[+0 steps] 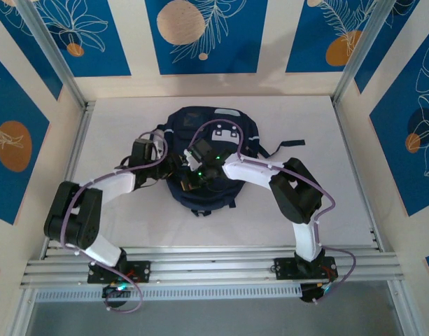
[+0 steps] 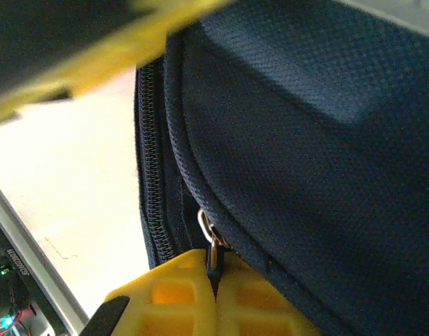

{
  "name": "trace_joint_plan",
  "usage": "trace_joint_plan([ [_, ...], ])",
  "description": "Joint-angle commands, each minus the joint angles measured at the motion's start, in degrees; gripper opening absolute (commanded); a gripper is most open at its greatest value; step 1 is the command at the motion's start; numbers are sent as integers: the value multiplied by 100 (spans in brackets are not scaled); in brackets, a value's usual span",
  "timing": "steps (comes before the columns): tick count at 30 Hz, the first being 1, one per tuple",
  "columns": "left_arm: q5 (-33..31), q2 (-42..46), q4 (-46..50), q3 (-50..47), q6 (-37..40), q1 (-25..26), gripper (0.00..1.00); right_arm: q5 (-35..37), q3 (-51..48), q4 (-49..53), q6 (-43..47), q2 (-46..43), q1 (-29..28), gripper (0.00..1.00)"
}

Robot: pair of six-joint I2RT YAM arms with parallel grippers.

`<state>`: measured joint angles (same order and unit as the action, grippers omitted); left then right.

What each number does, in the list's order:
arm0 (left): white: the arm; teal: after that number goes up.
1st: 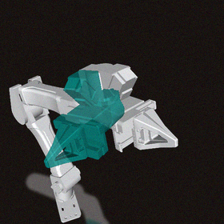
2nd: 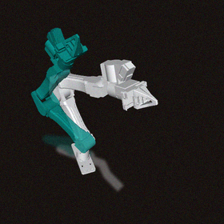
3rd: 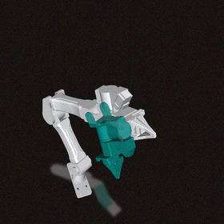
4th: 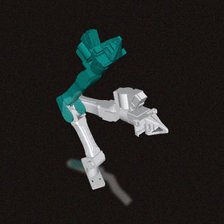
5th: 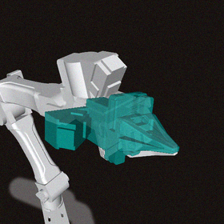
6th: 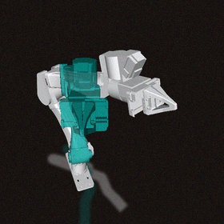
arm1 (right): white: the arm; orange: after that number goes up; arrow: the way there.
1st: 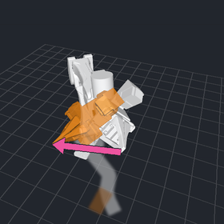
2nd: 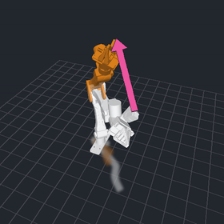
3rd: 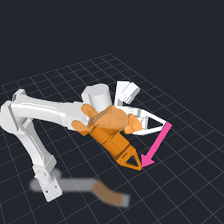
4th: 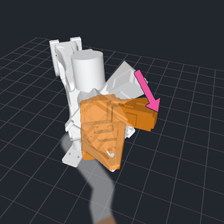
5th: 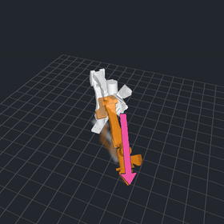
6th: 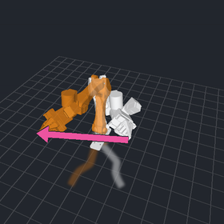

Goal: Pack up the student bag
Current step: Zip the student bag at the top-center of the table.

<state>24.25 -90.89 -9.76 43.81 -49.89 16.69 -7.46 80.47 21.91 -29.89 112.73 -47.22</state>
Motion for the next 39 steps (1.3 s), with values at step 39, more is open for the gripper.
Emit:
trace_joint_plan([
  [39, 467, -258, 1492, 758, 1825, -513, 0, 1293, 404, 1491, 7252, -427, 3545, 0],
])
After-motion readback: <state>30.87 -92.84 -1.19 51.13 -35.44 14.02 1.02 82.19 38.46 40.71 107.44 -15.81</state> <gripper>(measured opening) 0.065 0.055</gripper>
